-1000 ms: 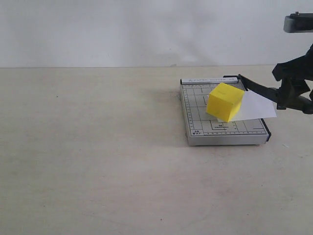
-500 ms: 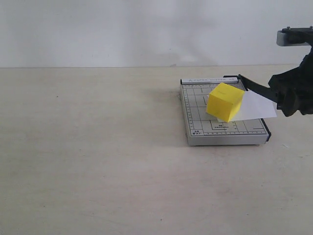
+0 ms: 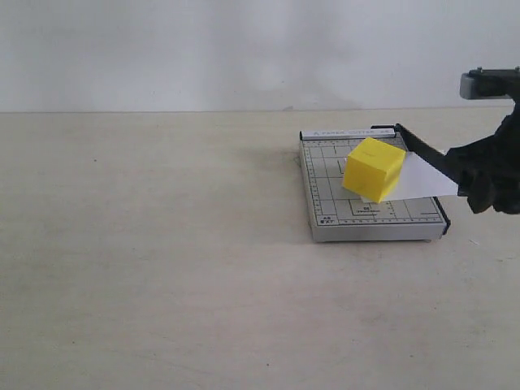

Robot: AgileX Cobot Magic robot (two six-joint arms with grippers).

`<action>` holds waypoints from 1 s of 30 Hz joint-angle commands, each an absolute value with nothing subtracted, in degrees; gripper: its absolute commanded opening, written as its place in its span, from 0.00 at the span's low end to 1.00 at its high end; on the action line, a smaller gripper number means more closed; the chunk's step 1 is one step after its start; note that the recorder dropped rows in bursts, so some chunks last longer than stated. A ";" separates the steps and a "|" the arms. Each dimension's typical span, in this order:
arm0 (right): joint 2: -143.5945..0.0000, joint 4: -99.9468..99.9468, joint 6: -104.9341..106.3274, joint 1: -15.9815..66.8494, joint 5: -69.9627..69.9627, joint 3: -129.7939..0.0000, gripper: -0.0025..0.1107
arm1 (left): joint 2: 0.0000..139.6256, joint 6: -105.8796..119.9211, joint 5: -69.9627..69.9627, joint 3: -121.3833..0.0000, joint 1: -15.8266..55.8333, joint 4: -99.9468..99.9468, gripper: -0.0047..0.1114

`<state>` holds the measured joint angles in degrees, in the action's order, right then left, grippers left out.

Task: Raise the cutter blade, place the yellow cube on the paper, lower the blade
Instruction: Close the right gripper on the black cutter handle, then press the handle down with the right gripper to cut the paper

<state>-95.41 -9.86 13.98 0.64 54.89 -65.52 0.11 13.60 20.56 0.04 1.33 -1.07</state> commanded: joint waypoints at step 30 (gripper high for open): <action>-97.89 -16.73 20.51 0.52 41.78 -52.60 0.02 | 0.00 13.06 20.58 0.00 1.18 -0.51 0.08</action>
